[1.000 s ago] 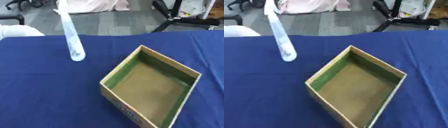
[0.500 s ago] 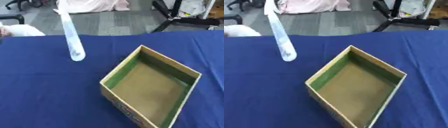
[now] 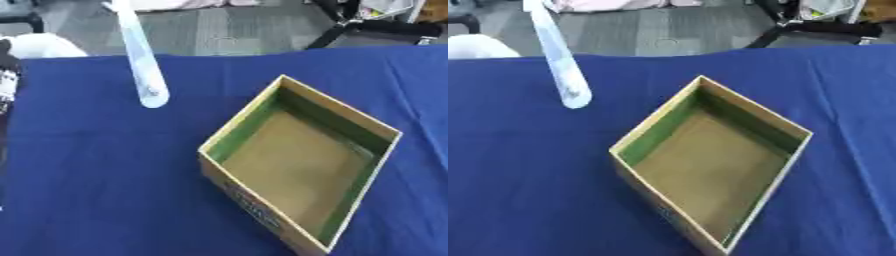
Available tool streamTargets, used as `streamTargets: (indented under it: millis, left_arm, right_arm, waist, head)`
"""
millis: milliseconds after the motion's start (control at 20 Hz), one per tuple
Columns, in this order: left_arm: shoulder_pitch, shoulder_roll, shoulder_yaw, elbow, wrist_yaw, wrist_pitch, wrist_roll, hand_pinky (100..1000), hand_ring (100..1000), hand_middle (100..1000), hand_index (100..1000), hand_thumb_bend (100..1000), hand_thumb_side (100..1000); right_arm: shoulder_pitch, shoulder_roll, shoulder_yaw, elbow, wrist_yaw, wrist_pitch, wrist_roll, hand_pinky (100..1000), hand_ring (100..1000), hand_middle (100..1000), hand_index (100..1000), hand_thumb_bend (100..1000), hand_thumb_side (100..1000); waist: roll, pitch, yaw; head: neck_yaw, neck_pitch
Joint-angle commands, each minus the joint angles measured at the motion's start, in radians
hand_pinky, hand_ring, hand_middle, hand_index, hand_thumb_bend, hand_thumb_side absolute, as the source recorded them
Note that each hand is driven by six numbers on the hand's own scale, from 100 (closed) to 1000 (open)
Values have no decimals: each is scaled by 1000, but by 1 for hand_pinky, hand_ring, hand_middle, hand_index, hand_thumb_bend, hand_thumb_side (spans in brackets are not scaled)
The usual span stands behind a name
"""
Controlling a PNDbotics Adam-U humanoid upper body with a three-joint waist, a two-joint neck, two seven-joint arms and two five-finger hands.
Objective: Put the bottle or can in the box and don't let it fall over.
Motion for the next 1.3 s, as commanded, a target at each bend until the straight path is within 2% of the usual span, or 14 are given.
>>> streamTargets:
  millis: [50, 300, 600, 900, 1300]
  left_arm:
    - [-19, 44, 3, -18, -1, 15, 4, 1000, 1000, 1000, 947, 100, 713]
    - [-43, 115, -22, -18, 7, 74, -15, 1000, 1000, 1000, 950, 100, 718]
    - [-85, 183, -54, 7, 79, 161, -78, 1000, 1000, 1000, 946, 100, 757]
    - [-150, 222, -77, 91, 107, 183, -203, 1000, 1000, 1000, 959, 100, 642]
    - [-237, 244, -103, 209, 143, 202, -302, 1000, 1000, 1000, 986, 100, 537]
  right_arm:
    - [-2, -27, -12, -22, 8, 0, -8, 1000, 965, 1000, 1000, 100, 470]
    - [8, -23, -11, -22, 17, 2, -11, 1000, 965, 1000, 1000, 100, 470]
    - [11, -23, -6, -22, 18, 4, -7, 1000, 966, 1000, 1000, 100, 470]
    - [17, -22, -2, -22, 20, 7, -1, 1000, 966, 1000, 1000, 100, 470]
    - [21, -21, 2, -22, 21, 9, 4, 1000, 967, 1000, 1000, 100, 470]
  waist:
    - [-4, -16, 2]
    - [-5, -13, 5]
    - [-5, -15, 3]
    - [-6, -18, 2]
    - [-7, -21, 0]
  head:
    - [-13, -11]
    - [-19, -16]
    - [-15, -21]
    - [-19, -27]
    - [-17, -32]
